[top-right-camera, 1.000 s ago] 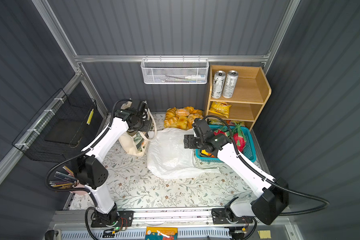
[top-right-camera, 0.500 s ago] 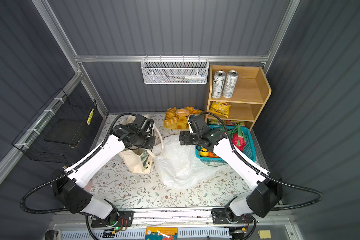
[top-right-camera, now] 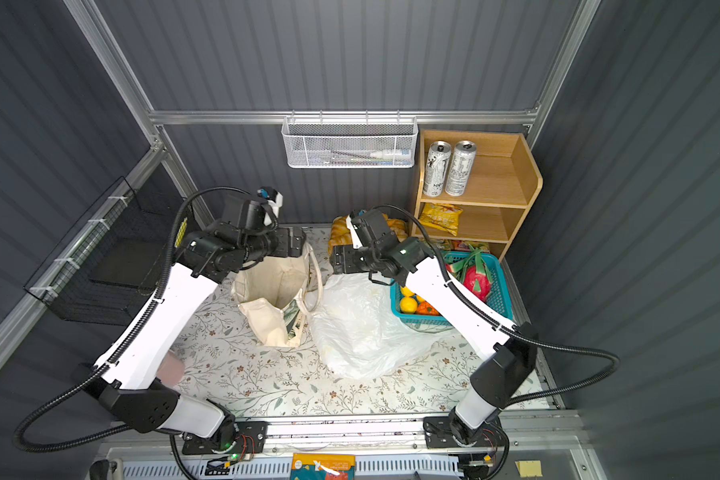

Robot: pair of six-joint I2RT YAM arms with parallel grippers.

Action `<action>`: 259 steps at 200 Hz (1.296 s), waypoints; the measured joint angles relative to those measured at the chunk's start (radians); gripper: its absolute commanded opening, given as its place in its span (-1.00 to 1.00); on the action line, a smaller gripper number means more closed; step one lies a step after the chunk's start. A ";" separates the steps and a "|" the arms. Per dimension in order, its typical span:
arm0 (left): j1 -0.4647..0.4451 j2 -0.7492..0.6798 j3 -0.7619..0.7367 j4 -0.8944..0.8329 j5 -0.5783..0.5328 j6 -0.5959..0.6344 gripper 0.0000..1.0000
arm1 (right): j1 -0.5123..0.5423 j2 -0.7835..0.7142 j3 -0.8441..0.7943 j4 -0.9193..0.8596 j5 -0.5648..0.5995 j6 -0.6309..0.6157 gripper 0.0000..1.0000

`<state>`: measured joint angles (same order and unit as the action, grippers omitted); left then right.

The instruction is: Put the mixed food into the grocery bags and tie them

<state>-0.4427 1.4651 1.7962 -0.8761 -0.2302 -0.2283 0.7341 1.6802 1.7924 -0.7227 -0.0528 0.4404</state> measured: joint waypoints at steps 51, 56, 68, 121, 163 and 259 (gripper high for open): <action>0.233 -0.051 -0.209 0.002 -0.053 0.027 1.00 | 0.098 0.277 0.338 -0.087 0.003 -0.021 0.80; 0.242 -0.052 -0.229 0.002 -0.050 0.027 1.00 | 0.101 0.299 0.360 -0.095 0.002 -0.022 0.79; 0.266 -0.055 -0.277 0.004 -0.035 0.030 1.00 | 0.106 0.348 0.399 -0.119 0.003 -0.022 0.76; 0.304 -0.047 -0.370 0.055 0.085 0.040 0.32 | 0.105 0.436 0.409 -0.168 0.024 -0.022 0.17; 0.320 -0.047 -0.452 0.085 0.147 0.039 -1.00 | 0.087 0.343 0.219 -0.113 0.026 -0.032 -0.76; 0.352 -0.065 -0.470 0.107 0.217 0.042 -1.00 | 0.014 0.169 -0.024 0.019 -0.047 0.011 0.01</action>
<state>-0.0906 1.4002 1.3262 -0.7689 -0.0128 -0.1867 0.7486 1.8488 1.7679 -0.7033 -0.0998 0.4511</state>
